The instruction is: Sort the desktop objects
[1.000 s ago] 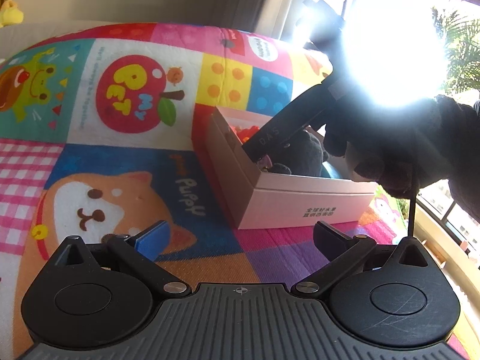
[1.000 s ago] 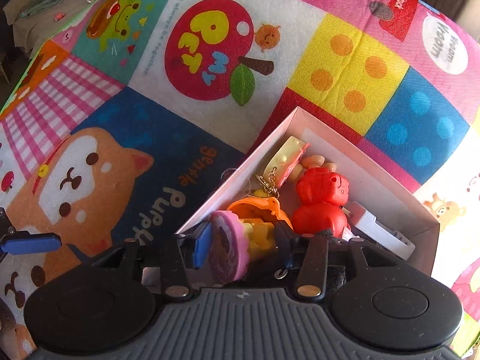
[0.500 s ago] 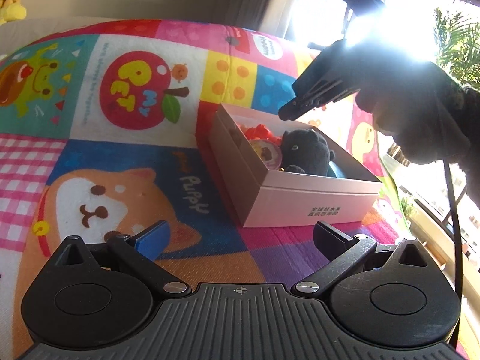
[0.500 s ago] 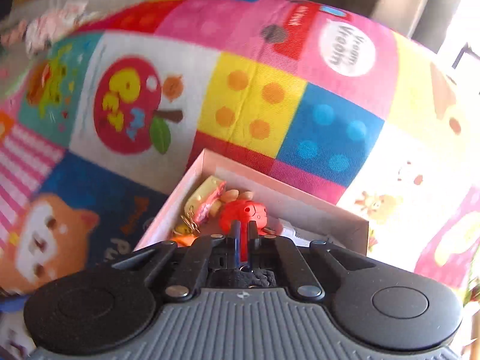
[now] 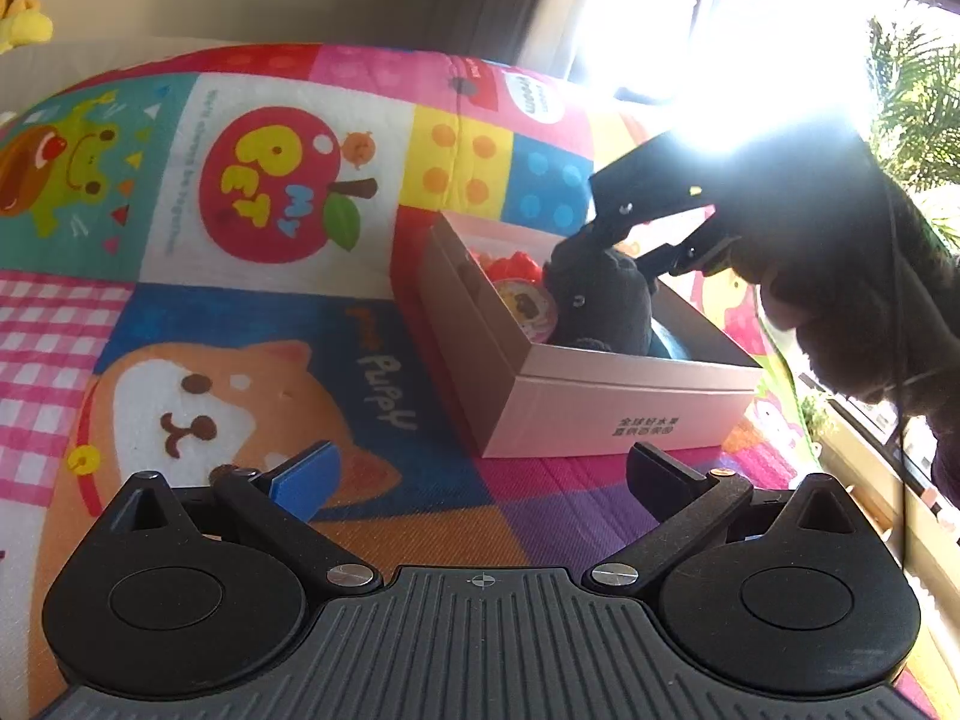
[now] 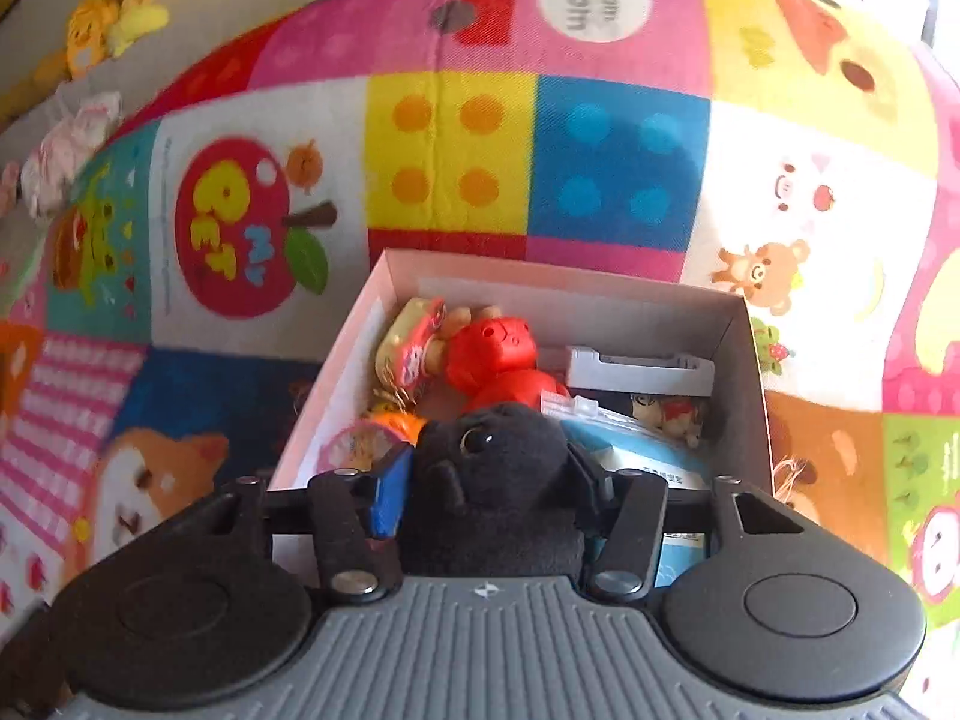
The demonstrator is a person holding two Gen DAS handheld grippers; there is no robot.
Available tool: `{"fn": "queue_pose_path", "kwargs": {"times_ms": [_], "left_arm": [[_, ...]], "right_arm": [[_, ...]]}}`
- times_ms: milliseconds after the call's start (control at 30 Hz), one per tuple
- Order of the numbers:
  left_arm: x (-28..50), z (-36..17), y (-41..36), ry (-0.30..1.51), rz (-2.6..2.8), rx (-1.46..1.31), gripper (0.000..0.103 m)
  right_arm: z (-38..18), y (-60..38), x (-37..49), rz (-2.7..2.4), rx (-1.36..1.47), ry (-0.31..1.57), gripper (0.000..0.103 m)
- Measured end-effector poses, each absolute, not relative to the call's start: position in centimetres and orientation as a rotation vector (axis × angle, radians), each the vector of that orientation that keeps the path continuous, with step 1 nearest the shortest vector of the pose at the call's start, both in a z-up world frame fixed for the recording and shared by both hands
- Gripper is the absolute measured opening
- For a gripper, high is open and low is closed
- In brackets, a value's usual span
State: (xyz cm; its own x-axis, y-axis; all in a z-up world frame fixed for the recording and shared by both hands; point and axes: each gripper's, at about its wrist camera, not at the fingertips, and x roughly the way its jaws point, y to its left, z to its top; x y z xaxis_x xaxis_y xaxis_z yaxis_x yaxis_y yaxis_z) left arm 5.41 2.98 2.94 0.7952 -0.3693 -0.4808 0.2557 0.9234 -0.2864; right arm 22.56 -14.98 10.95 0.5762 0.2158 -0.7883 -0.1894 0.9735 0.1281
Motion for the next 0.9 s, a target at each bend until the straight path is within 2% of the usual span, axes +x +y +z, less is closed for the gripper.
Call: {"fn": "queue_pose_path", "kwargs": {"times_ms": [100, 300, 367, 433, 500, 667, 900], "left_arm": [[5.4, 2.9, 2.9, 0.557, -0.340, -0.209, 0.103], [5.4, 2.9, 2.9, 0.555, -0.336, -0.207, 0.103], [5.4, 2.9, 2.9, 0.556, -0.332, -0.204, 0.103], [5.4, 2.9, 2.8, 0.555, -0.330, -0.201, 0.103], [5.4, 2.9, 2.8, 0.551, -0.325, -0.195, 0.103], [5.4, 3.1, 2.8, 0.549, -0.293, -0.180, 0.103], [5.3, 3.2, 2.9, 0.558, -0.286, -0.164, 0.103]], "right_arm": [[11.5, -17.6, 22.6, 0.289, 0.227, 0.937, 0.048], [11.6, -17.4, 20.6, 0.232, 0.084, 0.866, 0.049], [11.3, -17.4, 20.0, 0.228, 0.048, 0.870, 0.053], [10.8, -17.3, 19.2, 0.231, 0.022, 0.871, 0.064], [10.0, -17.1, 18.7, 0.248, -0.002, 0.896, 0.069], [10.9, -16.2, 16.5, 0.269, -0.021, 0.847, 0.069], [11.3, -14.8, 17.9, 0.286, 0.000, 0.915, 0.069]]}}
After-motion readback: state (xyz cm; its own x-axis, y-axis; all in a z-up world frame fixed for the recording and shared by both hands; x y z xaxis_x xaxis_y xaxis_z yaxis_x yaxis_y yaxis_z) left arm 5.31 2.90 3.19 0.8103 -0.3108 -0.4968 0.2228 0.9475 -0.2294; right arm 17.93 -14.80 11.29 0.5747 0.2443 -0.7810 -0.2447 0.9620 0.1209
